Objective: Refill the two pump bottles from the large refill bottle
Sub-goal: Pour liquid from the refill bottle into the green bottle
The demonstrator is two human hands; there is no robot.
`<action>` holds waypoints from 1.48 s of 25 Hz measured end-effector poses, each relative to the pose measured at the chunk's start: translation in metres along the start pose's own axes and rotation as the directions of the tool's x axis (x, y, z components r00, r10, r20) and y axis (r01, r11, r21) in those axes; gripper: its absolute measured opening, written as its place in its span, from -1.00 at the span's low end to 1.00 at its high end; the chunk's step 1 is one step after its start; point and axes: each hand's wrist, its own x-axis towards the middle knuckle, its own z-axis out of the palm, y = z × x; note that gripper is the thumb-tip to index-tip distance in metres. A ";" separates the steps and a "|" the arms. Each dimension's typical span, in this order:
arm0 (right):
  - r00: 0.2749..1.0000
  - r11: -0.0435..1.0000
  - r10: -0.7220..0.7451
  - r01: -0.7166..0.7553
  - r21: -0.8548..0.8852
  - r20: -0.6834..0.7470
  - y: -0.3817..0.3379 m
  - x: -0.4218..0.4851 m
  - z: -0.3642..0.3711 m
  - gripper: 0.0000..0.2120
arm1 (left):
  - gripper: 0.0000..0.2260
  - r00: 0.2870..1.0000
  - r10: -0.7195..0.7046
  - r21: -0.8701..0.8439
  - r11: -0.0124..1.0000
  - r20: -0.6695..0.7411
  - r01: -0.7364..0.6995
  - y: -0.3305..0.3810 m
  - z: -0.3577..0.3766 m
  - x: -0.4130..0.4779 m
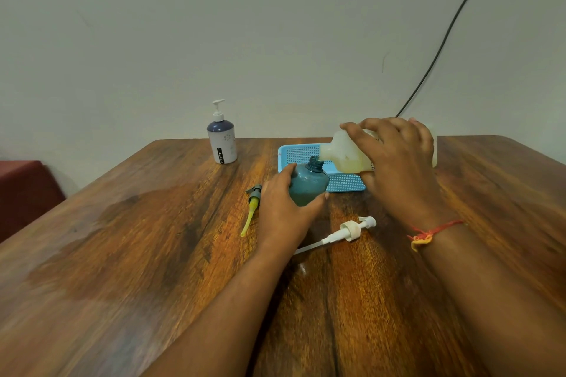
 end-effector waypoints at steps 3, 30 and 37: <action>1.000 1.000 -0.003 0.003 -0.003 0.000 0.000 0.001 -0.001 -0.23 | -0.26 1.000 0.002 0.000 1.000 0.000 -0.002 0.000 0.000 0.000; 1.000 1.000 -0.008 0.009 -0.009 0.018 -0.003 0.003 -0.004 -0.20 | -0.28 1.000 -0.006 -0.017 1.000 0.006 0.006 0.002 -0.002 0.000; 1.000 1.000 -0.011 0.011 -0.009 0.022 -0.001 0.003 -0.004 -0.20 | -0.28 1.000 -0.018 -0.042 0.999 0.010 0.018 0.000 0.000 0.001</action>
